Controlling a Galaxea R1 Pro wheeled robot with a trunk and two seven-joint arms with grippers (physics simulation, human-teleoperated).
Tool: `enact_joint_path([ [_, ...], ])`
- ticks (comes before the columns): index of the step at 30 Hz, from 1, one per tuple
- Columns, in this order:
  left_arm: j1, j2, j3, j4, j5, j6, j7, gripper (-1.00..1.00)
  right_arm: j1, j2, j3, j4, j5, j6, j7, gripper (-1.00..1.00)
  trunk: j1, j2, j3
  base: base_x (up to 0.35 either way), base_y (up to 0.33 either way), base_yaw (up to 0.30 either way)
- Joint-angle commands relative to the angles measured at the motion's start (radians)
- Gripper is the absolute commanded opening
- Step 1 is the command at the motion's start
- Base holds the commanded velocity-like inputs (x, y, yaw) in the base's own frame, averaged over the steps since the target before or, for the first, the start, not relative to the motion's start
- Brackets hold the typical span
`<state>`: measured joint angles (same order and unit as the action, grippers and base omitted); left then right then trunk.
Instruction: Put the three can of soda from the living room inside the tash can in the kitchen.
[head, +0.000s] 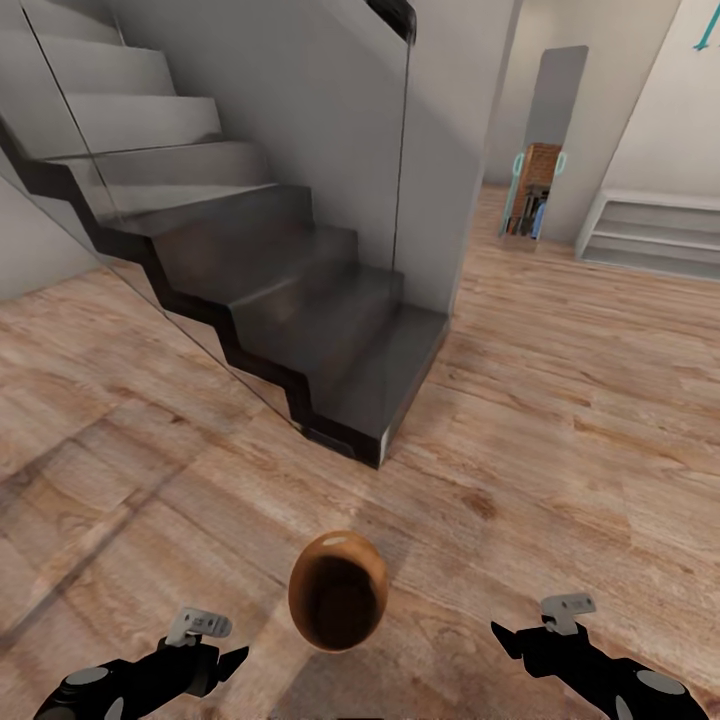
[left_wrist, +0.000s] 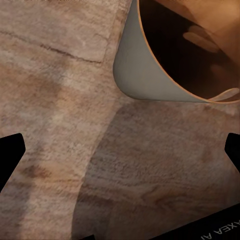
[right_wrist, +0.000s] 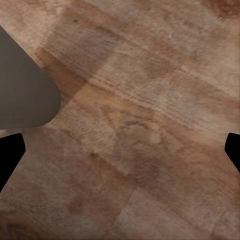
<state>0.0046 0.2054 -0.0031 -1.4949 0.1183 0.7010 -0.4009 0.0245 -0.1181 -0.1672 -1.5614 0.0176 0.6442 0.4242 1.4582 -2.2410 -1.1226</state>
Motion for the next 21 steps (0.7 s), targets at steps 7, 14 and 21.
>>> enact_joint_path([
  [7,0.0,0.0,0.0,-0.001,0.0,0.0,0.0,1.0,0.0,0.0,0.0,-0.002,0.002,0.003,0.0,1.0,0.0,0.0,-0.001,0.0,0.0,-0.002],
  [14,0.0,0.0,0.0,-0.001,0.0,0.0,0.001,1.0,0.0,0.001,0.0,-0.002,0.005,0.007,-0.001,1.0,0.0,0.0,-0.001,0.0,0.0,0.0],
  [21,0.0,-0.001,0.0,-0.001,0.0,0.0,0.001,1.0,0.0,0.0,-0.001,-0.003,-0.003,-0.003,0.008,1.0,0.0,0.0,-0.009,0.0,0.0,0.0],
])
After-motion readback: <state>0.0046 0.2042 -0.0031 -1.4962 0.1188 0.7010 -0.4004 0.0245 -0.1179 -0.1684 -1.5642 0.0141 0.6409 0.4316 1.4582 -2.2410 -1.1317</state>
